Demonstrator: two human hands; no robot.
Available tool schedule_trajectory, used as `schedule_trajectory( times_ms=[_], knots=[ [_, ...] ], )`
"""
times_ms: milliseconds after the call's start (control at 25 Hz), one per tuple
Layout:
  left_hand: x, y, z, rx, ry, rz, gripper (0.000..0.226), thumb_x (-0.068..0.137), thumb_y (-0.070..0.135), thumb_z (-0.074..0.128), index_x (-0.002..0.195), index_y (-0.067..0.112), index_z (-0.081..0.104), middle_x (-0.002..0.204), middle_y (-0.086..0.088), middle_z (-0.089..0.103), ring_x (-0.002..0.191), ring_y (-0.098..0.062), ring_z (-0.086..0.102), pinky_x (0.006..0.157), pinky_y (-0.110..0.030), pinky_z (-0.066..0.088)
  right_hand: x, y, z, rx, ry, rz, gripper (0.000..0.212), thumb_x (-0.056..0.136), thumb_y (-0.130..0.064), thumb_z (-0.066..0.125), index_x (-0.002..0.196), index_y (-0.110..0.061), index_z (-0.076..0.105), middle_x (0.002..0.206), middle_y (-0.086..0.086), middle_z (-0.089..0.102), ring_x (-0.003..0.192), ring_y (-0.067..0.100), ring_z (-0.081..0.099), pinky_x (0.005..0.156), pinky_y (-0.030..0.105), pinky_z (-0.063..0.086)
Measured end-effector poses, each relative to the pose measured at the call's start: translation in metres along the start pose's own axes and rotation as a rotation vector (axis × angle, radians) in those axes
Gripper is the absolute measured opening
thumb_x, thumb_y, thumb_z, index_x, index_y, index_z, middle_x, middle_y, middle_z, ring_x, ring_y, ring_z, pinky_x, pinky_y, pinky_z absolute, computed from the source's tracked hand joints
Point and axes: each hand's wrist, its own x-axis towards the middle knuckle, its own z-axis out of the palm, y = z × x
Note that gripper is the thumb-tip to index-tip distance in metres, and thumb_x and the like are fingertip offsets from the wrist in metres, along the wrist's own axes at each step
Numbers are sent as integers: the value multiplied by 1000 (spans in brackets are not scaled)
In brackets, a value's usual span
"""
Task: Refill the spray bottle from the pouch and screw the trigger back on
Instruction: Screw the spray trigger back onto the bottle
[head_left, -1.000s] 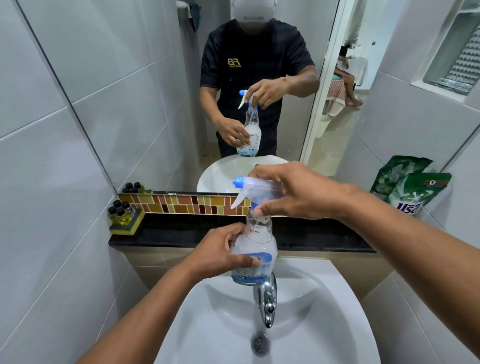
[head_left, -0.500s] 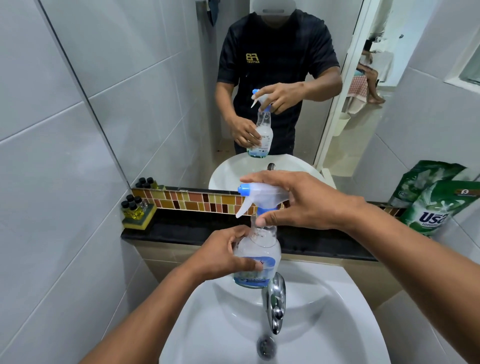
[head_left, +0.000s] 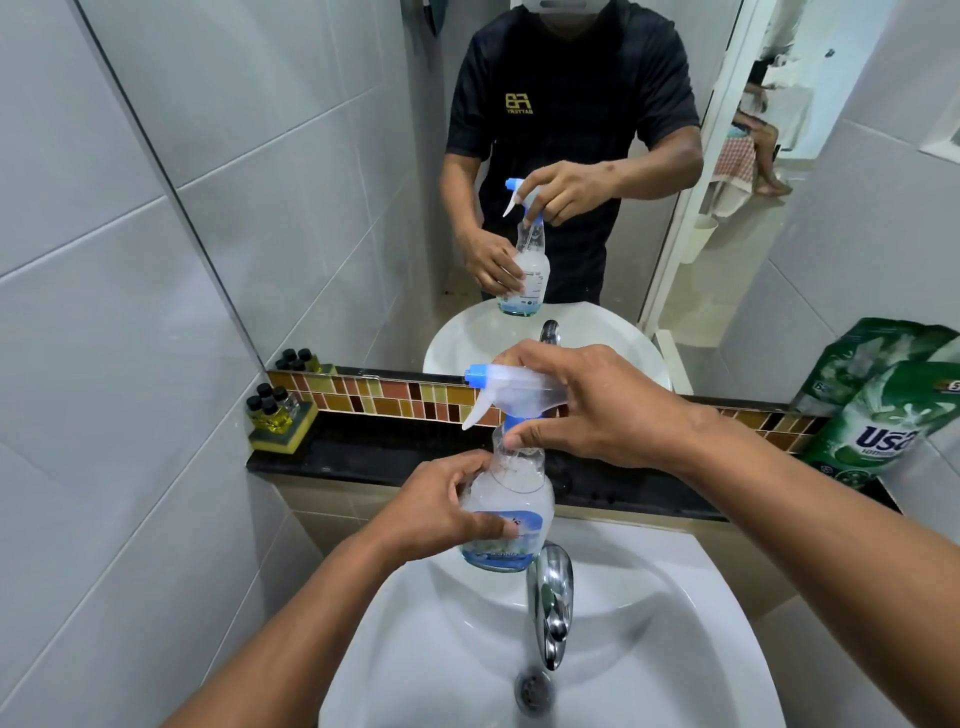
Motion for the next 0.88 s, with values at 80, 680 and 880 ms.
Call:
schedule_trajectory(
  times_ms=[80, 680, 880],
  knots=[
    [-1, 3, -5, 1, 5, 3, 65, 73, 22, 99, 132, 29, 74, 124, 9, 84, 116, -13, 81, 109, -48, 62, -1, 3, -2, 53, 27, 62, 81, 71, -46, 90, 142, -39, 51, 108, -16, 68, 93, 7, 67, 78, 20, 55],
    [76, -68, -193, 142, 130, -255, 56, 79, 6, 94, 128, 19, 69, 133, -6, 78, 125, -27, 74, 116, -42, 55, 170, 56, 198, 268, 50, 307, 59, 84, -33, 81, 138, -28, 58, 128, -5, 69, 101, 16, 70, 89, 42, 59],
    [96, -106, -226, 221, 176, -406, 50, 83, 2, 90, 123, 13, 63, 117, 0, 73, 116, -27, 69, 108, -38, 55, 225, 63, 246, 270, -15, 365, 55, 88, -31, 78, 138, -28, 54, 133, 1, 66, 121, 22, 63, 97, 40, 55]
  ],
)
